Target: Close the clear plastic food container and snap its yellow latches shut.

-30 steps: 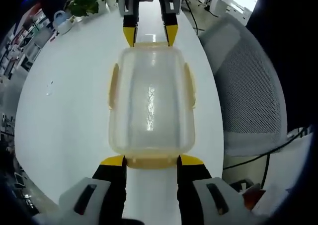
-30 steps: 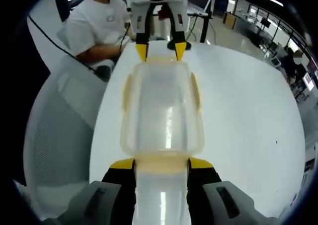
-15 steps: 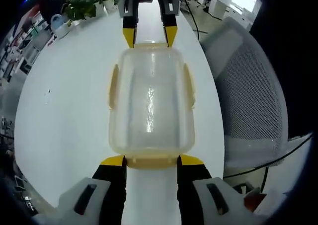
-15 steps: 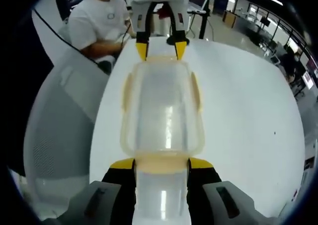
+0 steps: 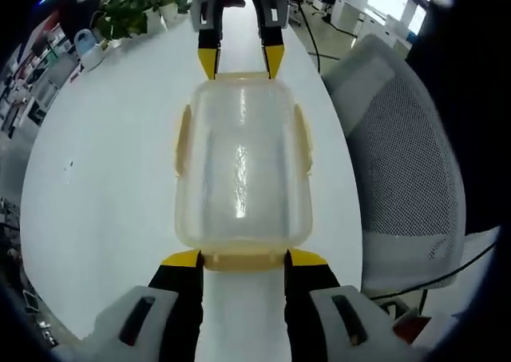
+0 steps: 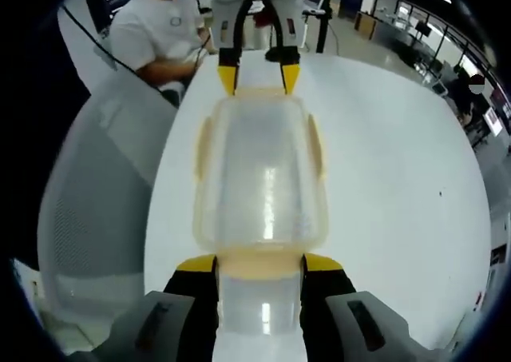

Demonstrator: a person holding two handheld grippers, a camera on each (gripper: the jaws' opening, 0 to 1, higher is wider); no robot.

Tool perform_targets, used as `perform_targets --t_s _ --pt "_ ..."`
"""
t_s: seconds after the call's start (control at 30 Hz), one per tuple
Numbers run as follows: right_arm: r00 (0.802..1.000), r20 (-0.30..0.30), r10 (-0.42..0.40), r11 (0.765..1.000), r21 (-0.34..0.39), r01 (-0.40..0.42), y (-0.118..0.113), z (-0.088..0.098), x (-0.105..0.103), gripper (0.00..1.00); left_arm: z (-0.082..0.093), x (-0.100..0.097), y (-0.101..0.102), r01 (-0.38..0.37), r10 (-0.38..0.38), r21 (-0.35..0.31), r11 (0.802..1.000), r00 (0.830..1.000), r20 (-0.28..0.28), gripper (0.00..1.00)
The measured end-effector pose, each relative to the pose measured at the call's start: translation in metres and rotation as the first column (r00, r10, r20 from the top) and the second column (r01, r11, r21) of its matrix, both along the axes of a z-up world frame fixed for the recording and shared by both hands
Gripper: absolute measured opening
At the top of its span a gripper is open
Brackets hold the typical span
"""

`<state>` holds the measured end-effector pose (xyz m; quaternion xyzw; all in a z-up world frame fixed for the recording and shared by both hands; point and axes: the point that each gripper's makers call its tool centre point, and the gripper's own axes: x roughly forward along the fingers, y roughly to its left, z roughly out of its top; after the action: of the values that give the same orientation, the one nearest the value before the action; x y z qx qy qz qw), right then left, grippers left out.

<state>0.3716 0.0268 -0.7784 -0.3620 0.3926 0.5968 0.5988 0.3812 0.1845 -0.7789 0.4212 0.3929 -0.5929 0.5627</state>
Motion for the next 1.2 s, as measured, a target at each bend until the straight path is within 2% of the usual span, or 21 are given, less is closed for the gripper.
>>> perform_targets --t_s 1.2 --pt "1.0 -0.011 -0.012 0.999 -0.04 0.012 -0.05 -0.012 -0.002 0.38 -0.009 -0.001 -0.05 0.009 -0.009 -0.023 1.0 1.0 -0.017 0.39"
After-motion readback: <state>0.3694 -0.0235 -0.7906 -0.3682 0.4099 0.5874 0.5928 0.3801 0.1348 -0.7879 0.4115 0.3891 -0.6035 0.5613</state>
